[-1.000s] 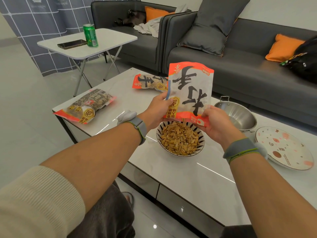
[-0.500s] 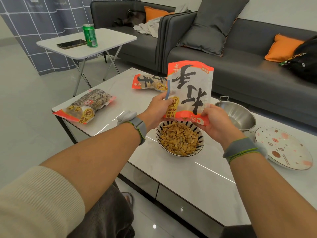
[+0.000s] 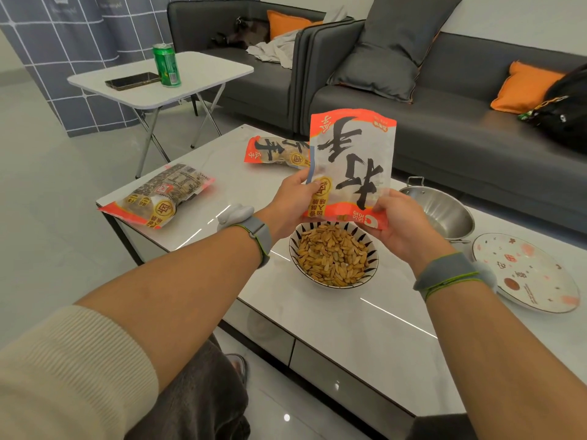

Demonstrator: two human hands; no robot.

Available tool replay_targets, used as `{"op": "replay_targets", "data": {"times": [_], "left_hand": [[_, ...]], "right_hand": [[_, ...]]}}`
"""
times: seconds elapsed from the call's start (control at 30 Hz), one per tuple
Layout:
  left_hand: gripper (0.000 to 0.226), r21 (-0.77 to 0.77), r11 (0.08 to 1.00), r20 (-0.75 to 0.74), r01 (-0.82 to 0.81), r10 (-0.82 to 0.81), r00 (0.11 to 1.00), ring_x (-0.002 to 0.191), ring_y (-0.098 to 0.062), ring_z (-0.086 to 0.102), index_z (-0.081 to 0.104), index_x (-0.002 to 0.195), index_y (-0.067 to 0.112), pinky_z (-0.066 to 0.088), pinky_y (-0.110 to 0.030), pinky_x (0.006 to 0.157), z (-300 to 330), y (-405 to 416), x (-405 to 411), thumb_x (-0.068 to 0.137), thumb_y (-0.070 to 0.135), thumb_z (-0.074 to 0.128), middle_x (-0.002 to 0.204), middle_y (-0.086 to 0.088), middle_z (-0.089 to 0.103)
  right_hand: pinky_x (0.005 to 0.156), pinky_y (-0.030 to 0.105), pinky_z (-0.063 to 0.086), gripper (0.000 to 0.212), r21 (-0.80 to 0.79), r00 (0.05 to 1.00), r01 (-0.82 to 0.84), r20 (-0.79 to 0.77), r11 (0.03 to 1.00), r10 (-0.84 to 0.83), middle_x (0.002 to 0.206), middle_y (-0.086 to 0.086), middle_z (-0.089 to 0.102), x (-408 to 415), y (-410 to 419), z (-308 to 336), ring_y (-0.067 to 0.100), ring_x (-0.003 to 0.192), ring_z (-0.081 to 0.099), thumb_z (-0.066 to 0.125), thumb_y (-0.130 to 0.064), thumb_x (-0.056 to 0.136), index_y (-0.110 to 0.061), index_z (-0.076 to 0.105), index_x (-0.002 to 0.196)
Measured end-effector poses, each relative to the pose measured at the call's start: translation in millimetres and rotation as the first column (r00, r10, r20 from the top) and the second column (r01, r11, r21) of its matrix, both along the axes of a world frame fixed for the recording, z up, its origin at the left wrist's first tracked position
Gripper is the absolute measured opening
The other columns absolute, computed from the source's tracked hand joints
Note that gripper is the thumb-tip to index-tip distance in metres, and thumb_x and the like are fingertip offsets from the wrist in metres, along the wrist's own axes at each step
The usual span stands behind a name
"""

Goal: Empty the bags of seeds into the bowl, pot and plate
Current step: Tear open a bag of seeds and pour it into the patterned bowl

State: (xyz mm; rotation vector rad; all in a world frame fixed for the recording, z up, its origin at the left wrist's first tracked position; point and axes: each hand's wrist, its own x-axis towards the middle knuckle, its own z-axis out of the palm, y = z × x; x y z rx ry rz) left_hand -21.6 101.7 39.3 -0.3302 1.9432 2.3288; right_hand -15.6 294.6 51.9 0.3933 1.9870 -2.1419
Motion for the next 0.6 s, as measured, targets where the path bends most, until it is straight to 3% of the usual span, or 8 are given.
{"op": "replay_targets", "data": {"times": [0.17,0.33,0.5,0.6], "left_hand": [[0.034,-0.004,1.0,-0.003,0.01,-0.01,1.0,0.082,-0.021,0.074,0.063,0.13,0.039,0.067,-0.047,0.067,-1.3,1.2,0.1,0.114,0.014,0.048,0.109,-0.004,0.07],[0.033,-0.015,1.0,-0.001,0.012,-0.012,1.0,0.094,-0.025,0.07,0.06,0.129,0.04,0.064,-0.06,0.089,-2.4,1.6,-2.2,0.114,0.014,0.048,0.108,-0.003,0.069],[0.036,0.007,0.999,-0.01,0.048,-0.048,0.999,0.077,-0.019,0.072,0.062,0.138,0.036,0.065,-0.042,0.062,0.5,5.6,1.1,0.114,0.014,0.047,0.108,-0.003,0.067],[0.035,0.005,0.999,-0.005,0.038,-0.038,0.999,0.078,-0.02,0.073,0.061,0.136,0.037,0.067,-0.047,0.065,0.4,5.6,-1.2,0.114,0.014,0.046,0.107,-0.002,0.068]], "right_hand": [[0.095,0.06,0.061,0.027,-0.005,1.0,0.0,0.003,1.0,0.0,0.129,0.021,0.068,-0.4,0.7,-1.6,0.044,0.119,0.068,0.041,0.01,0.094,-0.004,0.061,0.106],[0.096,0.06,0.061,0.029,-0.027,1.0,-0.006,0.0,1.0,0.006,0.133,0.025,0.066,-1.2,2.1,-1.3,0.045,0.12,0.068,0.041,0.01,0.095,-0.004,0.061,0.11],[0.095,0.057,0.061,0.029,-0.035,1.0,-0.009,0.006,0.999,0.009,0.134,0.029,0.064,-1.4,1.4,-3.1,0.041,0.108,0.071,0.04,0.011,0.093,-0.004,0.059,0.108],[0.093,0.056,0.063,0.027,-0.051,1.0,-0.01,0.014,0.999,0.011,0.131,0.026,0.067,-1.5,3.6,-2.5,0.045,0.118,0.07,0.04,0.011,0.094,-0.003,0.059,0.106]]}}
